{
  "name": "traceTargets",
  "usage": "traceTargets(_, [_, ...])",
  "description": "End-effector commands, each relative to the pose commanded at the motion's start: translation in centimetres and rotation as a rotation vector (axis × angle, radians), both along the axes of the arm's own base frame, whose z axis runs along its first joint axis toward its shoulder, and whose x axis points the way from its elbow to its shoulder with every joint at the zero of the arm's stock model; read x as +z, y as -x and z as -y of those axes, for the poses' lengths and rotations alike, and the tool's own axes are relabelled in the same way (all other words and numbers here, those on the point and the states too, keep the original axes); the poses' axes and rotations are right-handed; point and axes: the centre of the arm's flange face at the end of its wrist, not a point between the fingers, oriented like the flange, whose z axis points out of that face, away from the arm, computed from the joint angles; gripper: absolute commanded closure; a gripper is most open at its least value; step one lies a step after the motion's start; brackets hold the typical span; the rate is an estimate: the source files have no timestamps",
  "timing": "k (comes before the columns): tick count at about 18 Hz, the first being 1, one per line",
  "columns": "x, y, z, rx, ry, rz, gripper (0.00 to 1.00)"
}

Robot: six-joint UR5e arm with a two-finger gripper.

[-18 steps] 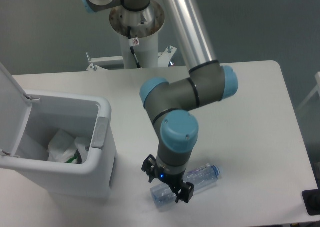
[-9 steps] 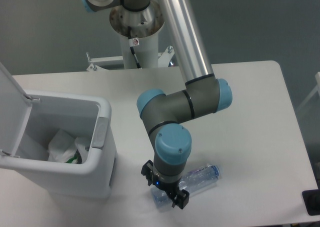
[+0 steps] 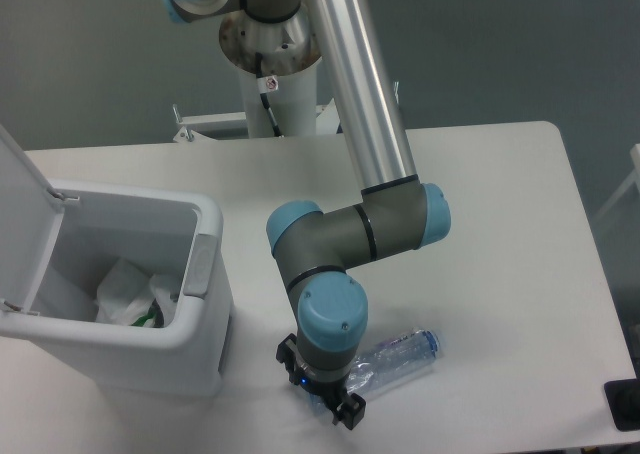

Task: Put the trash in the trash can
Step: 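Close the gripper around the water bottle and lift it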

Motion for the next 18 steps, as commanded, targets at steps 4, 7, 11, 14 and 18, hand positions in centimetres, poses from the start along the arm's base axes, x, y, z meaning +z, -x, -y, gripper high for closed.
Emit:
traceTargets(4, [0.5, 0.0, 0.0, 0.005, -0.005, -0.003, 0.67])
traceTargets(7, [1.4, 0.1, -0.1, 0.014, -0.014, -0.012, 0.79])
traceTargets(11, [6.0, 1.9, 1.5, 0.052, -0.065, -0.046, 0.85])
traceTargets(14, [10.9, 5.0, 3.3, 0.094, -0.178, -0.033, 0.85])
traceTargets(18, [17.6, 9.0, 5.5, 0.227, -0.418, 0.102, 0.85])
